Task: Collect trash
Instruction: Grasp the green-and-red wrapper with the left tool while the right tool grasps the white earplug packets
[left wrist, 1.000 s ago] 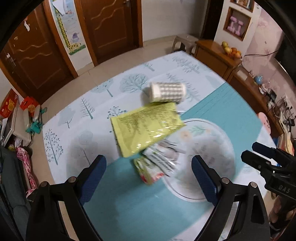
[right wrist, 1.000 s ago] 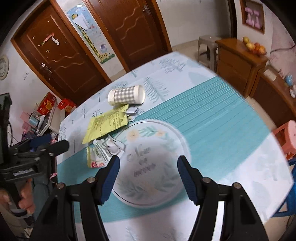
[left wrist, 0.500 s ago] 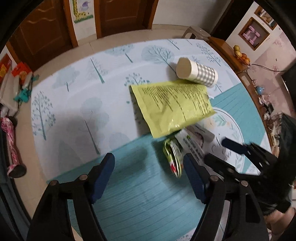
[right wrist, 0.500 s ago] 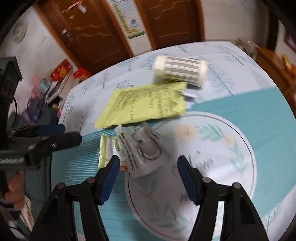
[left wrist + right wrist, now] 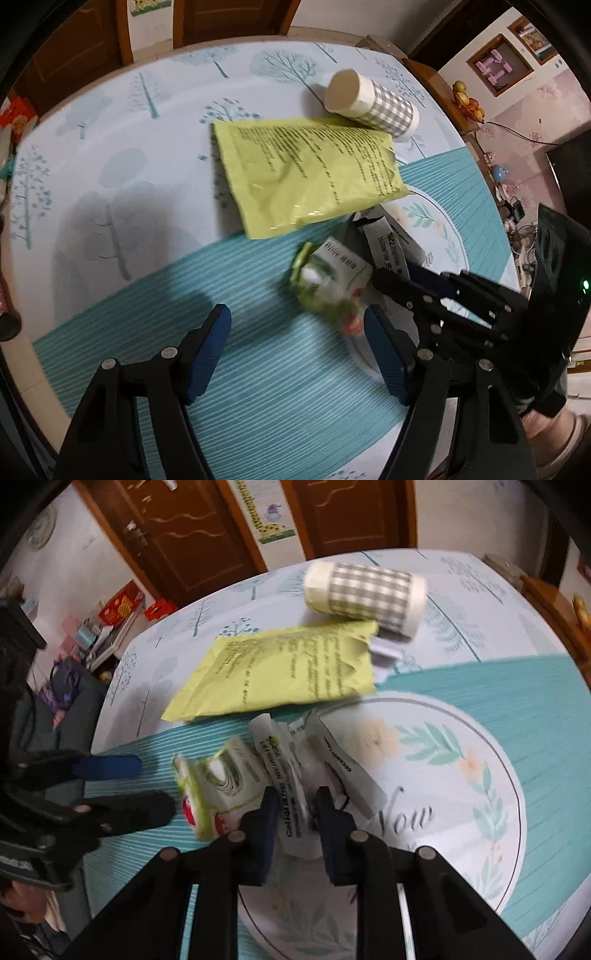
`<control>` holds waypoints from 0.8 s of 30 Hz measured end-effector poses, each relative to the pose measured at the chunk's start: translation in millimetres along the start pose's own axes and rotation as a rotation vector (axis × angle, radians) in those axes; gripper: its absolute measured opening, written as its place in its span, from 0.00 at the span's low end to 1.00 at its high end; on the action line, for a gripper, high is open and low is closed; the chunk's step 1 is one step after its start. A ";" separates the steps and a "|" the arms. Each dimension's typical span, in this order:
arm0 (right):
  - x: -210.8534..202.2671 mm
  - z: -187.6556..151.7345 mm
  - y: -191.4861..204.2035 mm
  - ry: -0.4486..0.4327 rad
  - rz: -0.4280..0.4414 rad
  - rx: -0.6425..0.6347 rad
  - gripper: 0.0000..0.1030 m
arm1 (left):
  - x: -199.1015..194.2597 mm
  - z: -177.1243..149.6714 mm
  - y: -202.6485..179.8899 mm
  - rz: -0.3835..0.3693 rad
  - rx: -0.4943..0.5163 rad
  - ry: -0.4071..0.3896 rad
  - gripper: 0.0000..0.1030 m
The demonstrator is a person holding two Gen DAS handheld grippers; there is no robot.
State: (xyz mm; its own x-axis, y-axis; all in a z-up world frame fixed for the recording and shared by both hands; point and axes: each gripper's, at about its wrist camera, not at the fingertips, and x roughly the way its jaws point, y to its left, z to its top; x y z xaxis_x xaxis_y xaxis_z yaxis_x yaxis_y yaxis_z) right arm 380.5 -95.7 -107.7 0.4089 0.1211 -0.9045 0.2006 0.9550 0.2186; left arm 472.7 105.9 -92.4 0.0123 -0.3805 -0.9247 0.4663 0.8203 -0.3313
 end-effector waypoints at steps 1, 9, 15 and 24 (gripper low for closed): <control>-1.2 -1.0 -1.5 -0.005 0.001 0.009 0.18 | 2.1 1.1 -2.4 -0.006 -0.001 0.002 0.70; -14.1 -15.9 -12.9 -0.036 -0.009 0.080 0.10 | 11.2 5.3 -15.6 -0.010 -0.058 0.047 0.70; -20.9 -26.4 -17.9 -0.044 -0.021 0.079 0.09 | 13.0 2.1 -12.9 -0.005 -0.185 0.059 0.70; -27.8 -33.2 -25.7 -0.056 -0.018 0.100 0.08 | 16.4 3.1 -10.5 -0.051 -0.441 0.008 0.70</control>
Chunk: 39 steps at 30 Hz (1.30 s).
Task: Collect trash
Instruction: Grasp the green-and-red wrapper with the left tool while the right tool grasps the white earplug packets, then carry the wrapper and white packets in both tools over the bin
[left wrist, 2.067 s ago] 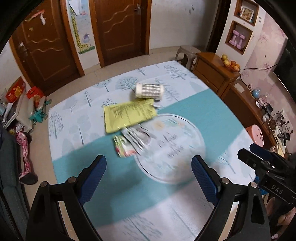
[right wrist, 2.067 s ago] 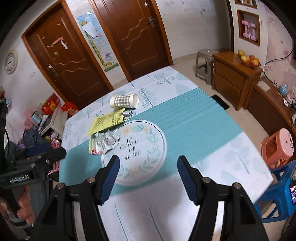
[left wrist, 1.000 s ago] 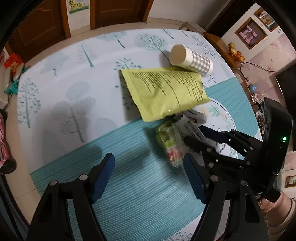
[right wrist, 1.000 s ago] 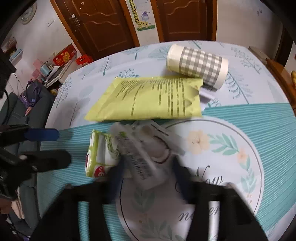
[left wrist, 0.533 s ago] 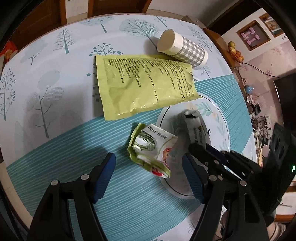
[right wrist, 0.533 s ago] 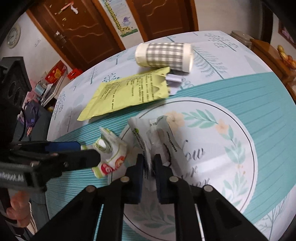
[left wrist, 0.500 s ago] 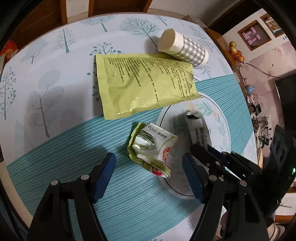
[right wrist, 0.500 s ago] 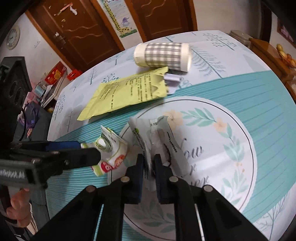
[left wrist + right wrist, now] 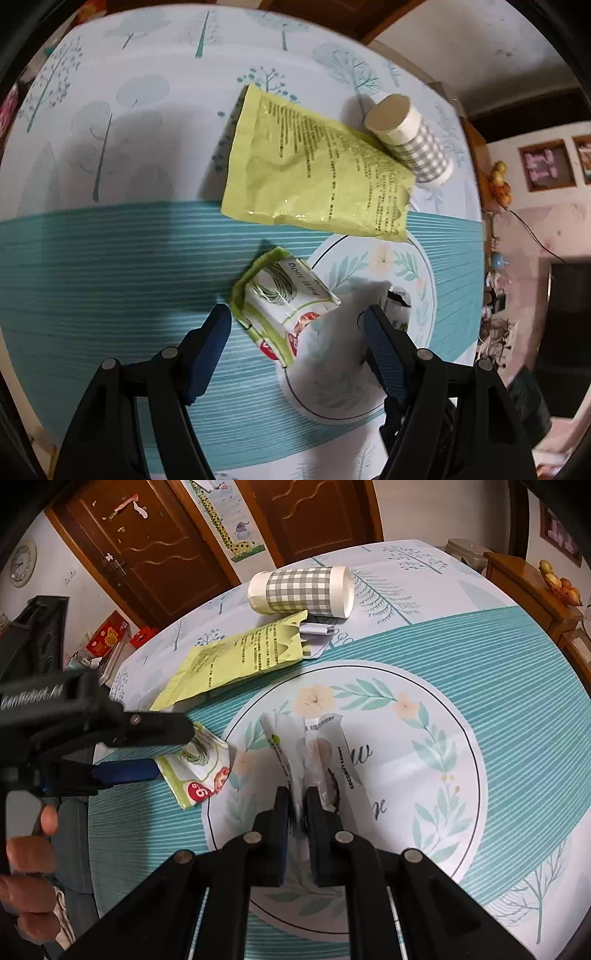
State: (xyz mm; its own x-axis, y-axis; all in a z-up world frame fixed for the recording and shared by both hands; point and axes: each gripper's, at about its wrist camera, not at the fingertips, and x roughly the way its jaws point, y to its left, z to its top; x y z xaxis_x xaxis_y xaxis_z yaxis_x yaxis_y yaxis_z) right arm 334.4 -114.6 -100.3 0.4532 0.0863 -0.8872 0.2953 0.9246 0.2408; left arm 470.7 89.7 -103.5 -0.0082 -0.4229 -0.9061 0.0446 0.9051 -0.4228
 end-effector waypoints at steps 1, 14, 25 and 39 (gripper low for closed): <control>-0.2 -0.7 -0.3 0.001 0.001 0.001 0.08 | 2.7 0.4 -1.2 0.017 -0.018 0.006 0.70; -3.9 -6.3 -17.8 -0.002 0.026 0.039 0.08 | 28.3 4.7 -29.8 0.164 -0.153 0.002 0.70; -23.7 -24.5 -37.9 -0.024 0.034 0.086 0.08 | 26.2 -9.5 -58.2 0.254 -0.028 -0.054 0.12; -91.5 -83.6 -69.1 -0.093 0.081 0.098 0.08 | -1.9 -128.8 -97.8 0.224 0.214 -0.102 0.10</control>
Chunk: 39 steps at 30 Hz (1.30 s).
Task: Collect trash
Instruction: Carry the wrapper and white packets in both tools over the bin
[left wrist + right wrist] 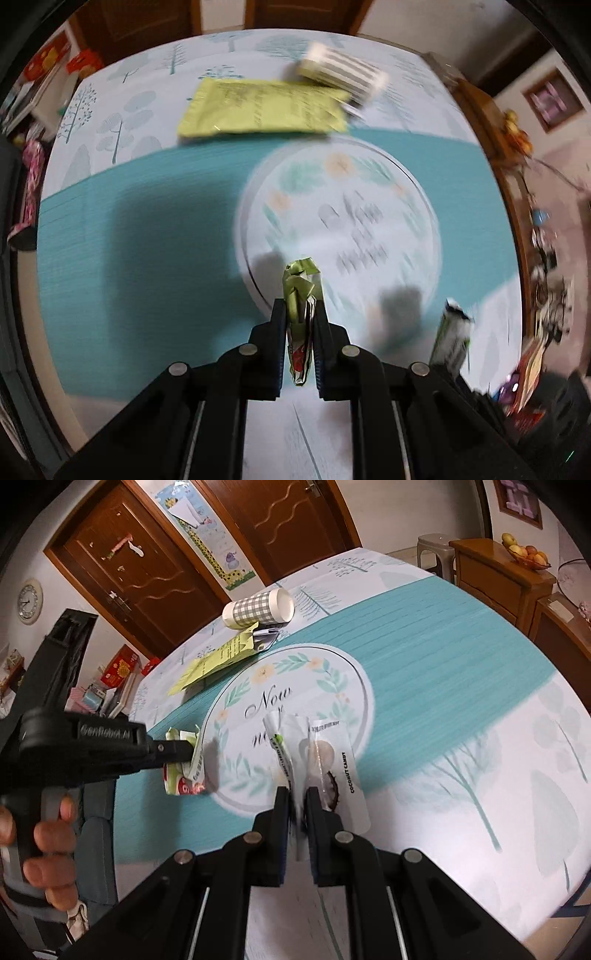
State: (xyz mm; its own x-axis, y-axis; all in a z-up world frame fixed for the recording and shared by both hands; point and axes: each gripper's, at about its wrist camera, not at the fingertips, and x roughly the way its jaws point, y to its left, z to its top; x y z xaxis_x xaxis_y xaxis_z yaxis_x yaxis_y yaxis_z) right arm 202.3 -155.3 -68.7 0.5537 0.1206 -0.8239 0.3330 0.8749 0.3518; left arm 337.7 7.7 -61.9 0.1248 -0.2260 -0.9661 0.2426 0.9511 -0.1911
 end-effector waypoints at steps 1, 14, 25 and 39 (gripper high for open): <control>-9.5 -8.4 -4.2 -0.003 0.009 -0.002 0.08 | -5.9 -17.6 -9.3 -0.013 0.015 -0.009 0.10; -122.1 -109.9 -67.7 -0.002 0.065 -0.109 0.09 | -38.7 -211.8 -86.8 -0.054 0.079 -0.073 0.10; -157.5 -186.7 -143.1 0.043 0.034 -0.022 0.09 | -5.2 -315.6 -144.9 -0.053 0.257 0.016 0.10; -33.6 -295.4 -229.8 0.213 -0.016 0.185 0.09 | 157.6 -363.8 -110.4 -0.065 0.312 0.146 0.11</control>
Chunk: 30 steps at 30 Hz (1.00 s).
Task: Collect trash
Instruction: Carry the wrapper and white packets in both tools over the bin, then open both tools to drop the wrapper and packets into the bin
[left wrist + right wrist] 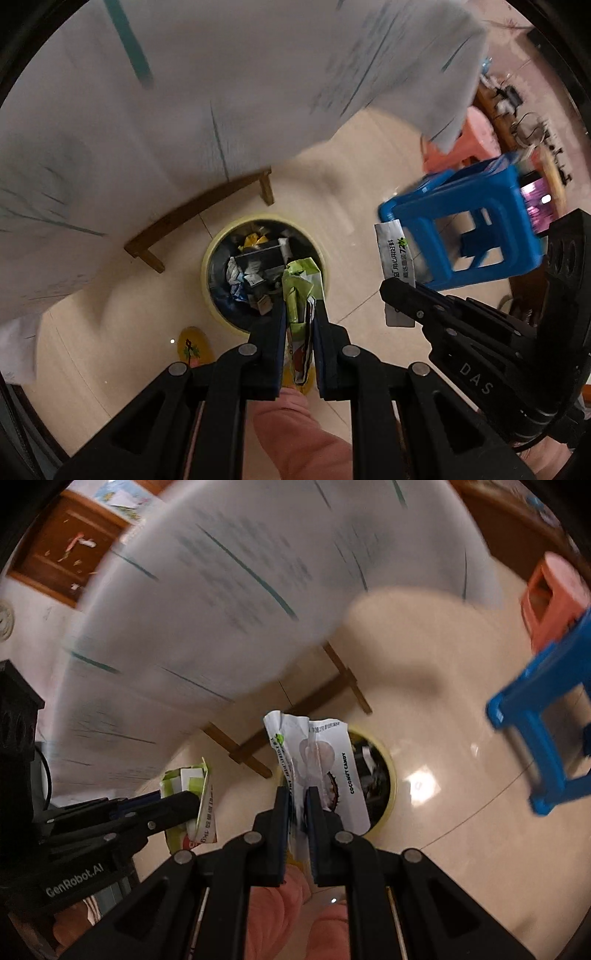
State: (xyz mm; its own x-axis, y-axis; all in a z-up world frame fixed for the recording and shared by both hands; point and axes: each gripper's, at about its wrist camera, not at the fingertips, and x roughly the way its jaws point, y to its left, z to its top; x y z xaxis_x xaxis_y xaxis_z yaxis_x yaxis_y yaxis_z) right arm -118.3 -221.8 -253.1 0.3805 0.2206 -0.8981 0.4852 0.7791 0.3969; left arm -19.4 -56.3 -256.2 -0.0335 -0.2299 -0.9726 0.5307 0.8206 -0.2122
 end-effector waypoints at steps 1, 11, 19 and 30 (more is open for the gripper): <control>11.6 -2.2 -4.8 0.008 -0.001 0.006 0.09 | 15.1 -0.9 4.2 0.006 0.001 0.005 0.11; 140.0 -24.0 -55.0 0.059 -0.016 0.086 0.12 | 134.3 -4.9 29.9 0.030 0.053 0.006 0.27; 194.8 -30.8 -71.3 0.091 -0.039 0.101 0.30 | 172.7 3.9 44.8 0.086 0.072 -0.027 0.78; 195.0 -15.1 -68.3 0.053 -0.012 0.080 0.56 | 152.2 4.9 64.6 0.108 -0.021 -0.116 0.88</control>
State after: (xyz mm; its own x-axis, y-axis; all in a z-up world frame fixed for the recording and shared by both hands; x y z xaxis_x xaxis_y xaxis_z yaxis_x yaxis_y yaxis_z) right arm -89.0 -223.1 -458.3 0.3329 0.2438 -0.9109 0.5518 0.7329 0.3978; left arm 13.9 -40.9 -417.5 0.1212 -0.1980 -0.9727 0.5082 0.8541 -0.1106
